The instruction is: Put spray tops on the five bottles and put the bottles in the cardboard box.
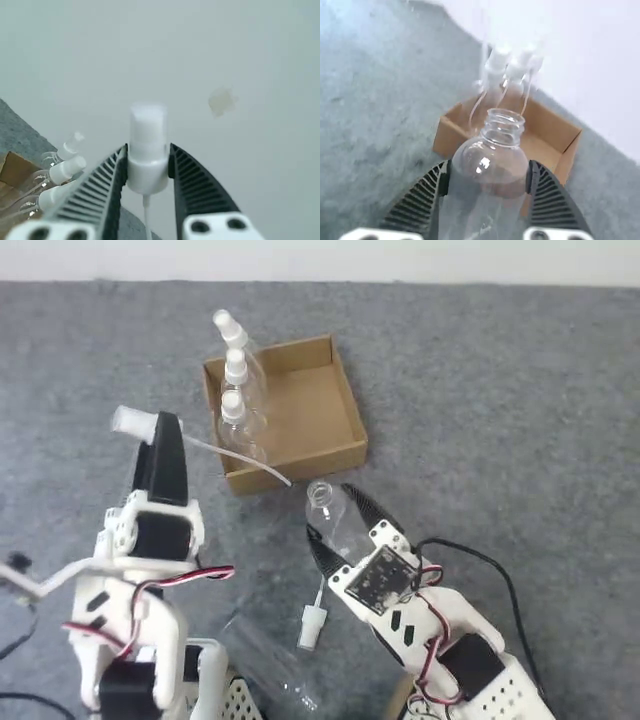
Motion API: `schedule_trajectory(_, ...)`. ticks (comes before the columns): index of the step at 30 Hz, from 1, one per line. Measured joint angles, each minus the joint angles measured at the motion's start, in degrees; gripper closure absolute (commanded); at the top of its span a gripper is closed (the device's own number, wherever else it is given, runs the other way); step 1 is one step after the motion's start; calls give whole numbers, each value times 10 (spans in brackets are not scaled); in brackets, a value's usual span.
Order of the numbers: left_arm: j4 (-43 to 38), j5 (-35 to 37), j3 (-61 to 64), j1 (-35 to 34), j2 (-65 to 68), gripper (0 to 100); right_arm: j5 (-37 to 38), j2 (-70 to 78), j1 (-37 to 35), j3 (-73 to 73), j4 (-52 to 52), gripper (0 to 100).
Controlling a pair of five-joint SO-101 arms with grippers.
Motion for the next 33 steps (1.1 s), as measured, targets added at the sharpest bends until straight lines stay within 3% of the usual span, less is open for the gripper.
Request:
schedule_trajectory(7,11,4,-15,-4,-1,988,3,1,-33,54,-53,888)
schedule_trajectory(21,19,-5,-15,52,-1,988,4,1,-37,54,-58,888)
schedule_trajectory(33,47,-16,-15,51,-1,988,4,1,-37,55,-59,887)
